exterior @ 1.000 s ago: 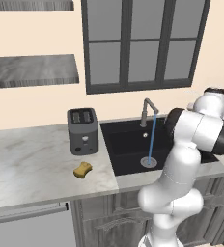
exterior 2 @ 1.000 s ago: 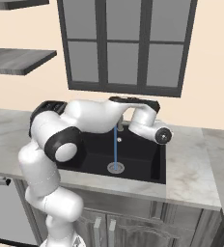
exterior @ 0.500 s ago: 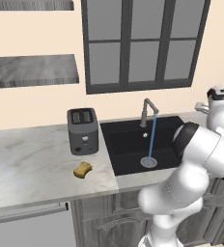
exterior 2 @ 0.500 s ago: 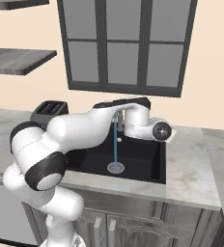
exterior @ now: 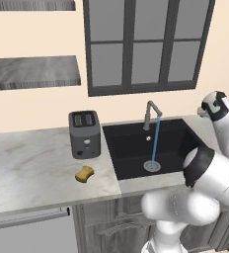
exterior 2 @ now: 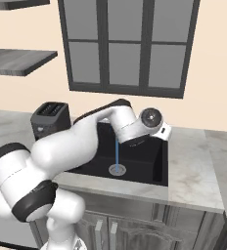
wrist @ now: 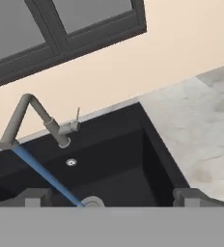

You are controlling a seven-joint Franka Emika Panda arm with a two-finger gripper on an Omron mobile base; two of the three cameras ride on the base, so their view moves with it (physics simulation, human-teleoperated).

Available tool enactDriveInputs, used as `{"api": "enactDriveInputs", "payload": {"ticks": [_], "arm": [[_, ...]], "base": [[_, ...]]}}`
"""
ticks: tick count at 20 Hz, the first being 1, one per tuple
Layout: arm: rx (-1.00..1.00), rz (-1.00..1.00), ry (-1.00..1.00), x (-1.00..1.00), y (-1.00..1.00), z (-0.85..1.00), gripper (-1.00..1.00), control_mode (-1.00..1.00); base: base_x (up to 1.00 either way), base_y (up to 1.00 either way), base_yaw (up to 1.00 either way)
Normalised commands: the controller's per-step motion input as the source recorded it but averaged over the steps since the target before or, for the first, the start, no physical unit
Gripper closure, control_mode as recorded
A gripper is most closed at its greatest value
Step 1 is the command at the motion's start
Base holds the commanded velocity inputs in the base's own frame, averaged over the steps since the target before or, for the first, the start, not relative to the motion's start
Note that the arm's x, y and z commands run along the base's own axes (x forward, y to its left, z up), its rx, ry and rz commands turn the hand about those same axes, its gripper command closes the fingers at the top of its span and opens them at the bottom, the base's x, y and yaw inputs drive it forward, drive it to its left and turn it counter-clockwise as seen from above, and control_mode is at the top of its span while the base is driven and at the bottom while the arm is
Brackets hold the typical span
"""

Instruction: Soak the sponge with water for a few seconds and then drop it inside the sink.

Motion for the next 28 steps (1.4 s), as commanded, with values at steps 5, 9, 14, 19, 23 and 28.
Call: {"api": "enactDriveInputs", "payload": {"ticks": [5,9,14,19,23,28], "arm": [[-0.05,0.0,0.13,-0.18,0.6,0.11,-1.0,-1.0],[-0.02,0.0,0.06,-0.29,0.56,0.25,-1.0,-1.0],[0.0,0.0,0.02,-0.23,0.59,0.12,-1.0,-1.0],[0.0,0.0,0.0,-0.02,0.43,0.0,-1.0,-1.0],[0.0,0.0,0.0,-0.07,0.4,0.03,-1.0,-1.0],[0.0,0.0,0.03,-0.22,0.4,0.18,-1.0,-1.0]], "base": [[0.0,0.0,0.0],[0.0,0.0,0.0],[0.0,0.0,0.0],[0.0,0.0,0.0],[0.0,0.0,0.0],[0.0,0.0,0.0]]}}
